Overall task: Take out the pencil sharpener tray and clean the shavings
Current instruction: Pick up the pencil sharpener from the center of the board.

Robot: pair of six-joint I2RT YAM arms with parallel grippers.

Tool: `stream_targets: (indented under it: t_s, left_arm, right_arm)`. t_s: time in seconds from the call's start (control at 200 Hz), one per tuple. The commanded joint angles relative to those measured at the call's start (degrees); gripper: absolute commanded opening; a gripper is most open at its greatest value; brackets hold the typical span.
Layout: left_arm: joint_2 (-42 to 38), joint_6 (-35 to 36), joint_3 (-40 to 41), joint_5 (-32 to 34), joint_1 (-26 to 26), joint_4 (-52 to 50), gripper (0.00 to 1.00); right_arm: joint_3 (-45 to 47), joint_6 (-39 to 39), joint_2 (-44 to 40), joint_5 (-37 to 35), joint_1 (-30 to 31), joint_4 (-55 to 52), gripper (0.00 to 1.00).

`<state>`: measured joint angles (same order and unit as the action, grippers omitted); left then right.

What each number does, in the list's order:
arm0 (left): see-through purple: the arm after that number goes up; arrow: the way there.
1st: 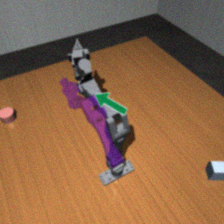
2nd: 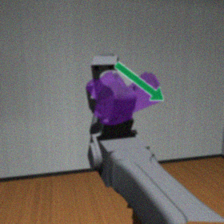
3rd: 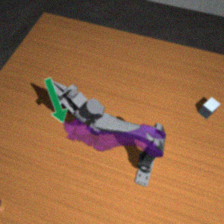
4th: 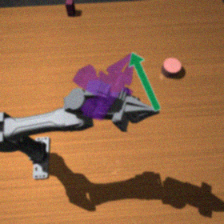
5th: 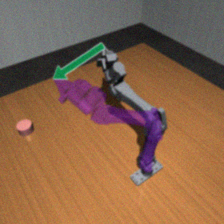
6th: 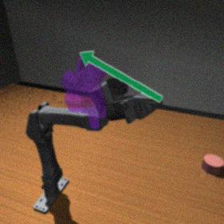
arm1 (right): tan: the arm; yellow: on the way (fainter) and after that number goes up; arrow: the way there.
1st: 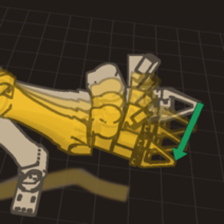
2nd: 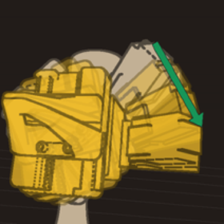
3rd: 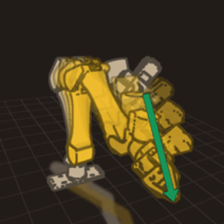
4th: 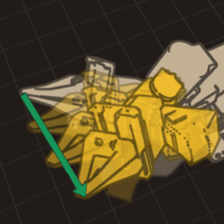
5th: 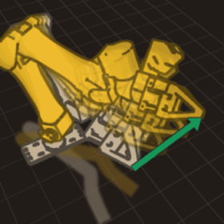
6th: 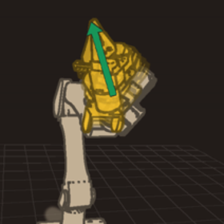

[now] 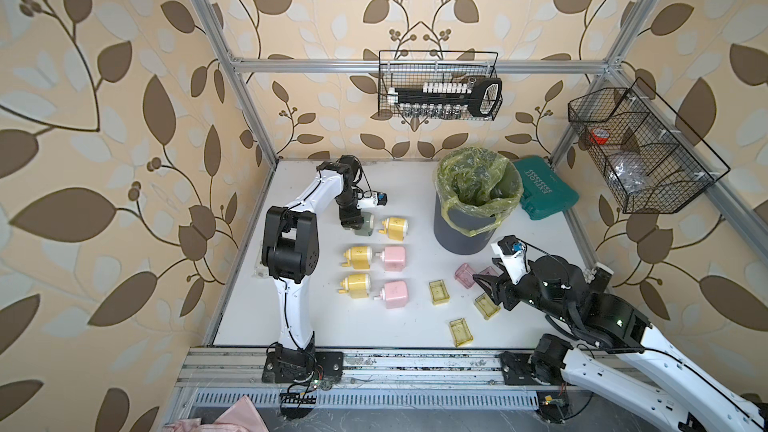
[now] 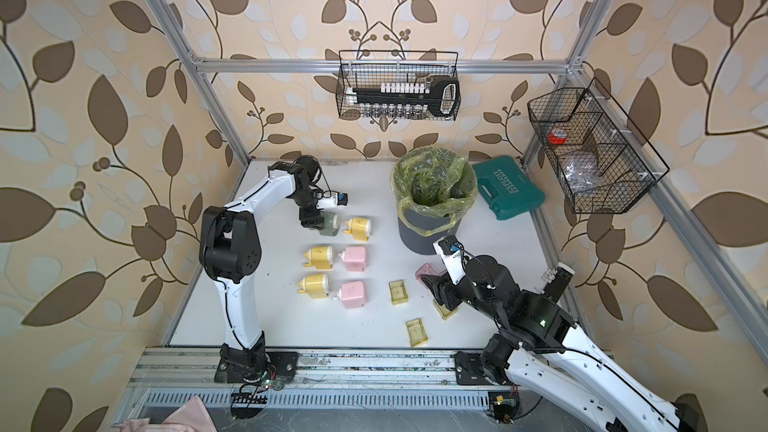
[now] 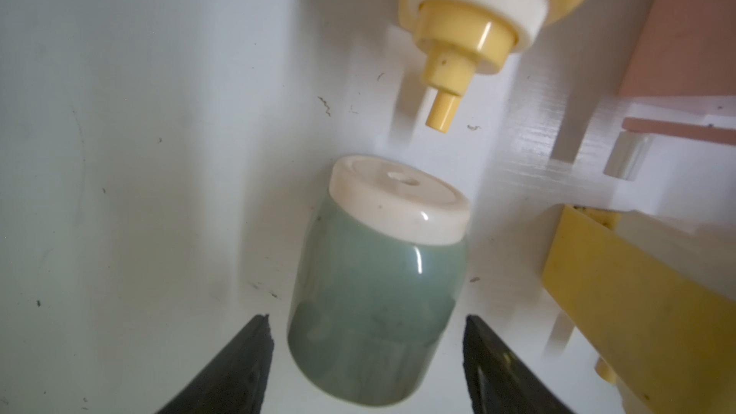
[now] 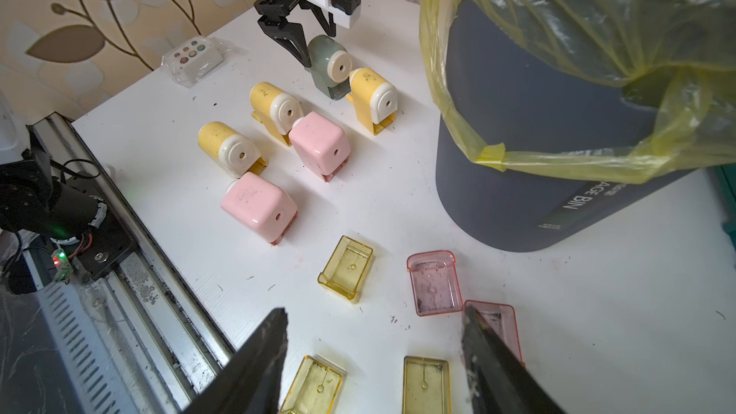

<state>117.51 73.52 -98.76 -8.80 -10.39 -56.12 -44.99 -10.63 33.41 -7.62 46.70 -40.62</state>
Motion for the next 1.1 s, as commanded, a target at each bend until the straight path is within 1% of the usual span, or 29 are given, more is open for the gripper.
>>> stream_targets:
  t_s: [0.0,0.09,0.32,0.575,0.735,0.84,1.095]
  left_arm:
    - [1.2,1.6,0.0,-2.7,0.3,0.7,0.76]
    - [2.0,1.6,0.8,-3.0,0.3,1.4,0.76]
    - [2.9,1.9,1.1,-4.8,0.1,1.5,0.77]
    - [3.2,2.2,2.1,-6.0,-0.6,1.6,0.76]
    - [2.7,2.1,2.3,-7.0,-1.5,1.8,0.73]
    - [2.8,2.3,2.3,-6.7,-2.1,1.2,0.7]
    - [1.5,2.3,5.1,-6.3,-2.3,1.9,0.65]
  right_arm:
    - [1.5,1.1,0.3,3.8,-0.1,2.6,0.66]
    - [1.8,0.9,0.3,5.7,-0.1,3.5,0.66]
    - [2.5,1.1,0.8,5.5,-0.1,4.1,0.66]
    - [3.9,0.4,-0.3,7.5,-0.1,5.3,0.66]
    - [4.6,-0.3,-1.6,5.5,-0.1,4.2,0.64]
    - [5.3,-0.3,-2.6,5.4,-0.2,4.9,0.63]
    - [5.4,-0.7,-3.0,5.1,-0.1,4.9,0.63]
